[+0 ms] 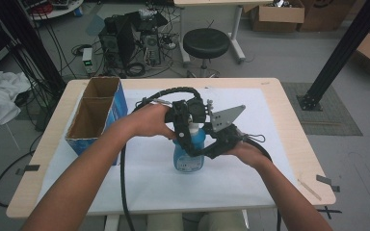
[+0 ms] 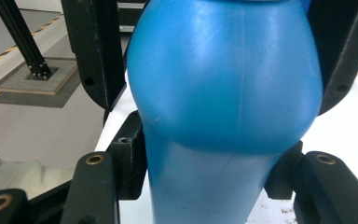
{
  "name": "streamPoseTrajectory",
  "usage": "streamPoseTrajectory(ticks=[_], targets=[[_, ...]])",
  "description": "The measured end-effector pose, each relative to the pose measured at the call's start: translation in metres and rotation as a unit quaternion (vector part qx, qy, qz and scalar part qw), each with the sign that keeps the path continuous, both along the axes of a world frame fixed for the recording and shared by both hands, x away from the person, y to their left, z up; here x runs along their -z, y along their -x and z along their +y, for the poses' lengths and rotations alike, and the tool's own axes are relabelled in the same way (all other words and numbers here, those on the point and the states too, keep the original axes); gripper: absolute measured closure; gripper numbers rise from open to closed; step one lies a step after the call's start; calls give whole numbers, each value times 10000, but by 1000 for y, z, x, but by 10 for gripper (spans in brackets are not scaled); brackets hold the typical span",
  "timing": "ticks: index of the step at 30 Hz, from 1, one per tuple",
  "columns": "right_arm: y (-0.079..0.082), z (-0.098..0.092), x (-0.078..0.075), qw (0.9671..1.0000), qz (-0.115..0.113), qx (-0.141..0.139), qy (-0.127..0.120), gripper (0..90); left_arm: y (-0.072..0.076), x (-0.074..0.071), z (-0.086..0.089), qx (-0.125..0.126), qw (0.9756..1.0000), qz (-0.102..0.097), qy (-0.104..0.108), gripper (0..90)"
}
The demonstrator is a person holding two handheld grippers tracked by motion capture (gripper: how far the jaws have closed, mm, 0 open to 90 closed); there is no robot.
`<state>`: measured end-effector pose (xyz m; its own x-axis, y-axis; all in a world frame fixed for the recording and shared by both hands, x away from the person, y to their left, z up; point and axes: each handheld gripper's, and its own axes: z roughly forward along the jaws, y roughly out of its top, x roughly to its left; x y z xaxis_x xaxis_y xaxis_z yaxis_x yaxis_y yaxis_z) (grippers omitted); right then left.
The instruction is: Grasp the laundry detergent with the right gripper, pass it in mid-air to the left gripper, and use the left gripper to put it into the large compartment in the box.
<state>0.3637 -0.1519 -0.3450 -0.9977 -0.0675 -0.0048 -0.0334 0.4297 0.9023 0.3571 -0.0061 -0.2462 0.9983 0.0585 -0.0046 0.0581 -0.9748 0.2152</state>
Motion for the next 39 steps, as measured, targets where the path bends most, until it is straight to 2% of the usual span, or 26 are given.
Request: streamPoseTrajectory(ticks=[24, 39], targets=[[0, 0, 0, 10000, 6, 2, 20, 443, 0, -1, 1, 50, 10000, 23, 25, 297], [0, 1, 1, 10000, 20, -8, 15, 442, 0, -1, 0, 64, 10000, 31, 20, 317]])
